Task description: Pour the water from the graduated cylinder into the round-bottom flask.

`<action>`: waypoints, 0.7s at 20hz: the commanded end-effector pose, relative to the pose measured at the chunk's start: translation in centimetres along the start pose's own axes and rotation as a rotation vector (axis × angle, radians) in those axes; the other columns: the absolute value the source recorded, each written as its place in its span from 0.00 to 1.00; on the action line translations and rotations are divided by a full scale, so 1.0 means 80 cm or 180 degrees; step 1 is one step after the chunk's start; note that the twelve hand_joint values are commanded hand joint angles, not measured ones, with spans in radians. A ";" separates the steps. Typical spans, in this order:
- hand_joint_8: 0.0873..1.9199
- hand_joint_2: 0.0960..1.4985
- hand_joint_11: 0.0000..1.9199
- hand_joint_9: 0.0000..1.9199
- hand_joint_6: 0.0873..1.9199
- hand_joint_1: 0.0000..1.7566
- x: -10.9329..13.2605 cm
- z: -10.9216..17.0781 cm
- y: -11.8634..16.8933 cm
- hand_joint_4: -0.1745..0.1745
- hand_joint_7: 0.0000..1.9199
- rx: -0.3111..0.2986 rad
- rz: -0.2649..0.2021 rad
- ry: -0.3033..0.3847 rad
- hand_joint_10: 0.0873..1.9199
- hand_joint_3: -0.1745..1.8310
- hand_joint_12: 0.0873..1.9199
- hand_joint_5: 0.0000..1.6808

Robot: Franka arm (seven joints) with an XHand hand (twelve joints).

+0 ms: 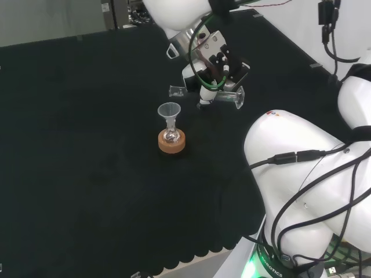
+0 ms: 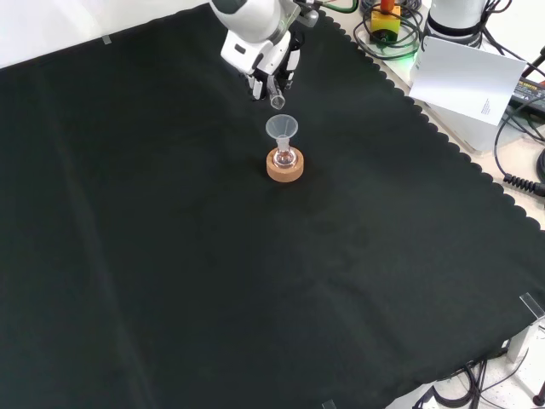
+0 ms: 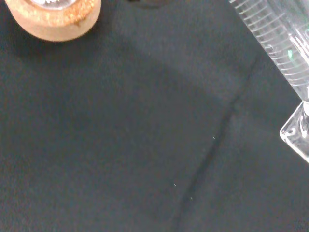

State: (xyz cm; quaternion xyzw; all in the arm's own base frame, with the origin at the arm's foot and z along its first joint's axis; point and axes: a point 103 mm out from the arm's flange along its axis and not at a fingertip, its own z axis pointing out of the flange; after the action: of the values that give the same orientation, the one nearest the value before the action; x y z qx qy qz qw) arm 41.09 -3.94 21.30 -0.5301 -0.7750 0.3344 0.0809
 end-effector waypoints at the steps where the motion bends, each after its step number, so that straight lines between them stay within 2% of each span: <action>1: 0.13 0.74 0.73 0.79 0.52 0.64 0.002 0.002 0.006 0.24 0.66 -0.0371 -0.0117 0.0349 0.00 0.09 0.33 0.57; 10: 0.13 0.74 0.72 0.79 0.52 0.64 -0.013 0.012 0.015 0.24 0.66 -0.0556 -0.0193 0.0739 0.00 0.09 0.33 0.57; 12: 0.13 0.74 0.72 0.79 0.52 0.64 -0.020 0.016 0.018 0.24 0.66 -0.0574 -0.0255 0.0937 0.00 0.09 0.33 0.57; 14: 0.13 0.74 0.72 0.79 0.52 0.64 -0.025 0.018 0.020 0.24 0.66 -0.0597 -0.0278 0.1009 0.00 0.09 0.33 0.57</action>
State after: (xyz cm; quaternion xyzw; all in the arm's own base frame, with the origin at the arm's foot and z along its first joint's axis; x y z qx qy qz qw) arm 42.00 -5.08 20.11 -0.5443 -0.8029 0.2005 0.1373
